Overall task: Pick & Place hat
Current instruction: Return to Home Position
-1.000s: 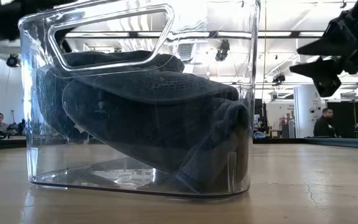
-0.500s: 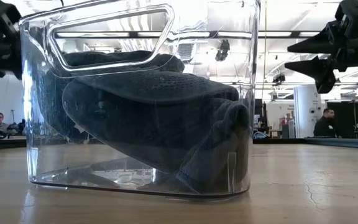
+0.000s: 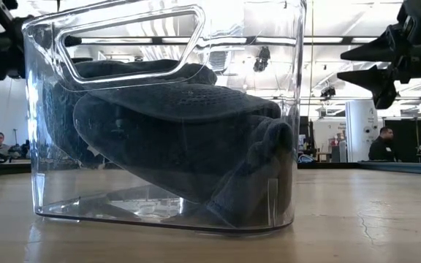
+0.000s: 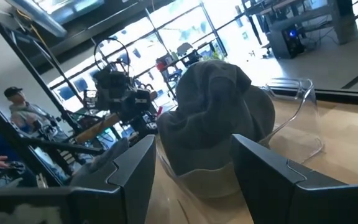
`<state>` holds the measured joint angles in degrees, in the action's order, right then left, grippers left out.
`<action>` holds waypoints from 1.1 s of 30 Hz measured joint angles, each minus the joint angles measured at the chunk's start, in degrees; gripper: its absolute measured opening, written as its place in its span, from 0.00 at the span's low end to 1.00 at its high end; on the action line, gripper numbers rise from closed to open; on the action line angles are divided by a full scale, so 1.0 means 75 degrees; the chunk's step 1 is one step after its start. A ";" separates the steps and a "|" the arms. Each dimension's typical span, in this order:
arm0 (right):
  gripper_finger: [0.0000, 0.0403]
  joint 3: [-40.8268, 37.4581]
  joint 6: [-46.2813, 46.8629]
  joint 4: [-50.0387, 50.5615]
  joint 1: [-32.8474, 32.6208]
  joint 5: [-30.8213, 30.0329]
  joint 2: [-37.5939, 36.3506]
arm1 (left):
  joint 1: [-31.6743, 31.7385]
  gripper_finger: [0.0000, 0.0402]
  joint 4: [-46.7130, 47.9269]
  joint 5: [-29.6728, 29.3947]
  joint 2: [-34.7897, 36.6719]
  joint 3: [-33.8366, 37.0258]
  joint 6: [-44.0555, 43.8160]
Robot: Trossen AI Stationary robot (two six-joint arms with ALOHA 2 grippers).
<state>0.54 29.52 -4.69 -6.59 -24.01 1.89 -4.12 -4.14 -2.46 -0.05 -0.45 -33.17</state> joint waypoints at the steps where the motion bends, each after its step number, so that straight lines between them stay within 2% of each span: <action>1: 0.50 0.0000 -0.0003 0.0000 0.0000 -0.0007 0.0029 | 0.0000 0.38 -0.0050 0.0006 0.0000 0.0000 0.0003; 17: 0.50 0.0000 0.0000 -0.0005 0.0000 -0.0001 0.0166 | -0.0012 0.38 0.0163 0.0117 0.0003 0.0009 -0.0072; 19: 0.50 0.0000 0.0000 -0.0006 0.0000 -0.0003 0.0166 | -0.0012 0.38 0.0178 0.0120 0.0006 0.0009 0.0466; 22: 0.50 0.0000 0.0000 -0.0006 0.0000 0.0000 0.0166 | -0.0012 0.38 0.0358 0.0124 0.0006 0.0012 0.2200; 25: 0.50 0.0000 0.0000 -0.0006 0.0000 0.0000 0.0166 | -0.0015 0.38 0.0367 0.0119 0.0009 0.0012 0.3358; 33: 0.50 0.0000 0.0000 -0.0006 0.0000 -0.0002 0.0166 | 0.0059 0.38 0.0322 -0.0827 0.0009 0.0015 0.4379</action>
<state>0.54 29.52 -4.73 -6.59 -24.02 3.14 -3.68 -1.73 -8.66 0.01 -0.34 -0.32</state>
